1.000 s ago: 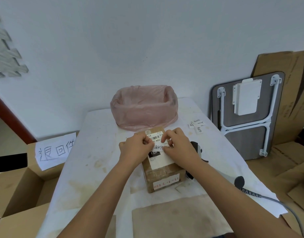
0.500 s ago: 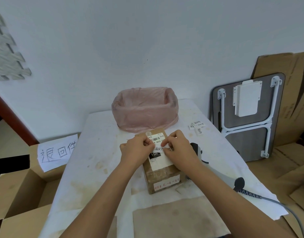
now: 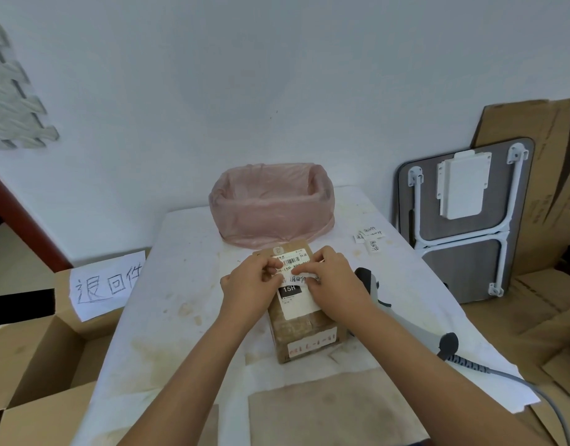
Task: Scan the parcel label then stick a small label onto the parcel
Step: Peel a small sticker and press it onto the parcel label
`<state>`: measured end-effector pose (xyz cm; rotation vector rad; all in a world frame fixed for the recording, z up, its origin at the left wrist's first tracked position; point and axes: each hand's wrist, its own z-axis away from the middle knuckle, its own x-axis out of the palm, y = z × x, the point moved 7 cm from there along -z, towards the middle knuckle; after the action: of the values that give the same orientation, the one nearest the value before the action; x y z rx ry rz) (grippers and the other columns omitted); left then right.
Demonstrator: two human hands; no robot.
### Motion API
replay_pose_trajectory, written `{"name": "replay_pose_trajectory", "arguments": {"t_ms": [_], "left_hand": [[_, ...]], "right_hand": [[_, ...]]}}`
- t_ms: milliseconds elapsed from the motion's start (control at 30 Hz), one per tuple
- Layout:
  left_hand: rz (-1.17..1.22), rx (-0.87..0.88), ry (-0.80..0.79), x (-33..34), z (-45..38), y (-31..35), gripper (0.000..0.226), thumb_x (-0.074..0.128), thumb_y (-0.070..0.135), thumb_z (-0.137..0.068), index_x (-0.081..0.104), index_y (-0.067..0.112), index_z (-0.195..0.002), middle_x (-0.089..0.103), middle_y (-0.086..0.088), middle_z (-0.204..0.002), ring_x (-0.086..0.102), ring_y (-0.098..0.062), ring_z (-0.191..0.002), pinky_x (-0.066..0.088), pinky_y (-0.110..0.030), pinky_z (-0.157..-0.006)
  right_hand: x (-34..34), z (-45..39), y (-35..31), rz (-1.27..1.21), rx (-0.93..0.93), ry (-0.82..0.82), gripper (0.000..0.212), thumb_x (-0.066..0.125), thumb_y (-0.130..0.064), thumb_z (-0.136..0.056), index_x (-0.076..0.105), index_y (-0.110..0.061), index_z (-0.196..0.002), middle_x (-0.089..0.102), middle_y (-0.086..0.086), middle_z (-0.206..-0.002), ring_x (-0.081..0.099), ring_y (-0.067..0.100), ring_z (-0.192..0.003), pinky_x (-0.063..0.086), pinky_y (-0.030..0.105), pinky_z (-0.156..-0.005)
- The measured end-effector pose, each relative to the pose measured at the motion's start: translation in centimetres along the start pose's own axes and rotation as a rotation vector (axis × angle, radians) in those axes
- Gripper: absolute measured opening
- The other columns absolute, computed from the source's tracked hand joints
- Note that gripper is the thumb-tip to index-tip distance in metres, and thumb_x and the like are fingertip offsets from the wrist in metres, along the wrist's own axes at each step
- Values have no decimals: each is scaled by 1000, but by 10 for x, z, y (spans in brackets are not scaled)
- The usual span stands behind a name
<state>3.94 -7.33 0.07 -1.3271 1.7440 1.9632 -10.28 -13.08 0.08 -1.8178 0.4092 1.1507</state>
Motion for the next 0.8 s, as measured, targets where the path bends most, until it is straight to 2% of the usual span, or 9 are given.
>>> {"name": "replay_pose_trajectory", "arguments": {"t_ms": [133,200,267,333,533,667,800], "left_hand": [[36,39,15,-2,4,-4,14,68,24,-88,66,36,-95,62,18,-90,55,10,-79,47,-39,-95],[58,54,18,-2,4,-5,14,68,21,-88,69,30,-99,65,13,-95,56,7,-78,50,-26,-84],[65,65,18,-1,3,-6,15,68,19,-88,70,26,-101,66,8,-99,56,5,-77,42,-9,-68],[70,63,15,-1,3,-7,16,67,18,-89,70,24,-103,66,6,-100,55,6,-77,40,-5,-61],[63,71,18,1,2,-7,19,65,18,-90,70,23,-108,65,5,-103,54,6,-78,38,-3,-59],[52,75,18,2,2,-7,21,64,17,-91,70,21,-111,65,5,-105,54,6,-78,37,-3,-60],[33,82,21,2,1,-7,22,64,17,-91,69,21,-112,64,4,-106,54,5,-78,37,-5,-60]], "right_hand": [[1,2,-5,78,-33,-18,37,49,-15,-96,62,-37,-123,45,-3,-116,41,16,-111,46,29,-80],[3,2,-9,132,-53,-31,41,47,-14,-96,59,-40,-125,43,-3,-116,40,17,-110,48,31,-82],[3,3,-11,166,-64,-35,44,45,-13,-96,57,-41,-128,42,-2,-117,40,18,-109,49,33,-83],[4,3,-11,186,-71,-37,45,45,-13,-96,55,-41,-130,42,-2,-118,39,19,-108,48,33,-84],[3,7,-12,207,-88,-21,46,45,-11,-96,54,-40,-131,41,-2,-122,39,20,-106,45,31,-85],[3,10,-15,217,-119,-2,49,47,-8,-94,59,-43,-125,41,-2,-125,39,21,-102,39,29,-76],[2,15,-16,241,-134,-4,53,49,-4,-91,58,-44,-125,42,-4,-128,41,22,-105,35,27,-73]]}}
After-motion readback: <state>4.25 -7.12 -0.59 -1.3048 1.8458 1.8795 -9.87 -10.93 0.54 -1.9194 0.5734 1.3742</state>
